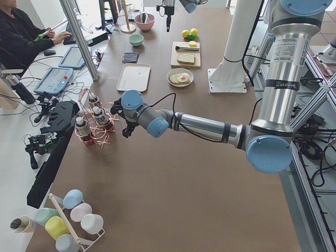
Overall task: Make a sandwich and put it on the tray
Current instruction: 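Move the right gripper down to the bread slice on the cutting board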
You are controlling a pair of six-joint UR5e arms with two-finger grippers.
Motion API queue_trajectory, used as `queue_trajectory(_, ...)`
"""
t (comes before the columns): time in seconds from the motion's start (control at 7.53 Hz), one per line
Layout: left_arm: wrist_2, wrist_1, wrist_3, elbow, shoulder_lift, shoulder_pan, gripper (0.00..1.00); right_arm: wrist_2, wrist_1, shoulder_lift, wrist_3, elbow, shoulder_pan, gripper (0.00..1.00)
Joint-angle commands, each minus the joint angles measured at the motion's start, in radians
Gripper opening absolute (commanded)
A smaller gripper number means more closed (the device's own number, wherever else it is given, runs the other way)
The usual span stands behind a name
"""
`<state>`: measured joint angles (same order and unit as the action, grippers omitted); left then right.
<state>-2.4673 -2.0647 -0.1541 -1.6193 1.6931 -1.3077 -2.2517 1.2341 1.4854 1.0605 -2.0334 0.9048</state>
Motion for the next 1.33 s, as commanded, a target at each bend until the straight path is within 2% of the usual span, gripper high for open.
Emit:
queue_trajectory(0.0,0.008,-0.066,-0.064,-0.01,-0.007,0.007,0.98,0.09,-0.071,0.006,0.128,-0.002,-0.111,1.0)
queue_trajectory(0.4,0.025,-0.072,-0.131,-0.019,0.005,0.039,0.98,0.147,-0.126,0.012,0.197,-0.002,-0.203,1.0)
queue_trajectory(0.8,0.082,-0.132,-0.271,-0.021,0.025,0.108,0.98,0.26,-0.2,0.059,0.246,0.005,-0.315,1.0)
queue_trajectory(0.93,0.103,-0.133,-0.271,-0.021,0.027,0.12,0.98,0.312,-0.206,0.059,0.286,0.012,-0.361,1.0)
queue_trajectory(1.2,0.105,-0.134,-0.272,-0.016,0.037,0.122,0.98,0.343,-0.223,0.061,0.311,0.028,-0.411,0.99)
